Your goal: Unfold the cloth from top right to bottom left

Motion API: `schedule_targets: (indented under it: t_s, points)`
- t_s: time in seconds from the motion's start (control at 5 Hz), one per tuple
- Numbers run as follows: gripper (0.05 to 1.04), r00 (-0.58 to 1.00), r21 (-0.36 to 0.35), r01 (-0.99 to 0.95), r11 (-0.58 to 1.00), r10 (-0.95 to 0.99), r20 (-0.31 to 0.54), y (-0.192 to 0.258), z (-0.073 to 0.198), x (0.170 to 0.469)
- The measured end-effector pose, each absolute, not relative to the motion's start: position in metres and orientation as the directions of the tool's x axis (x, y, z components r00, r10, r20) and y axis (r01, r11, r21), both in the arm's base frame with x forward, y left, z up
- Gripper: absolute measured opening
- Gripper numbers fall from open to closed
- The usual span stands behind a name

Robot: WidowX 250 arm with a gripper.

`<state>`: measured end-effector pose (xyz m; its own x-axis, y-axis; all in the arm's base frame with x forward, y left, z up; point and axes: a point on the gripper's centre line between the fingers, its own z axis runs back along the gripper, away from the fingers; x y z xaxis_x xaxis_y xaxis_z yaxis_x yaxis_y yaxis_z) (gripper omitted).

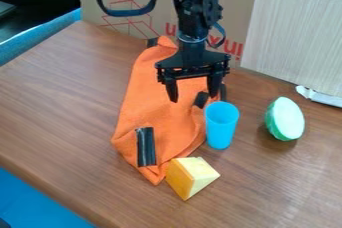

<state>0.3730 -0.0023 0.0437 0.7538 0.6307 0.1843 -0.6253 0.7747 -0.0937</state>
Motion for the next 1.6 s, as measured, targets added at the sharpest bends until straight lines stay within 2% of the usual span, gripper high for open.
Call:
schedule_targets:
  t_s: [0.2, 0.4, 0.6, 0.8, 1.0, 1.2, 1.4, 1.6]
  points:
    - [0.951, 0.758, -0.086, -0.621, 0.779, 0.625, 0.185, -0.005, 0.038, 0.370]
    - [0.671, 0.760, -0.062, -0.622, 0.780, 0.621, 0.193, -0.002, 0.030, 0.371]
    - [0.523, 0.758, -0.050, -0.627, 0.778, 0.623, 0.193, -0.001, 0.023, 0.371]
    - [0.565, 0.756, -0.052, -0.628, 0.777, 0.624, 0.199, -0.001, 0.020, 0.370]
    - [0.499, 0.750, -0.058, -0.633, 0.772, 0.630, 0.202, -0.001, 0.017, 0.370]
    - [0.251, 0.747, -0.060, -0.637, 0.769, 0.634, 0.200, 0.001, 0.017, 0.370]
    - [0.103, 0.738, -0.073, -0.649, 0.757, 0.650, 0.182, 0.002, 0.017, 0.369]
    - [0.056, 0.729, -0.083, -0.661, 0.746, 0.664, 0.163, 0.005, 0.018, 0.367]
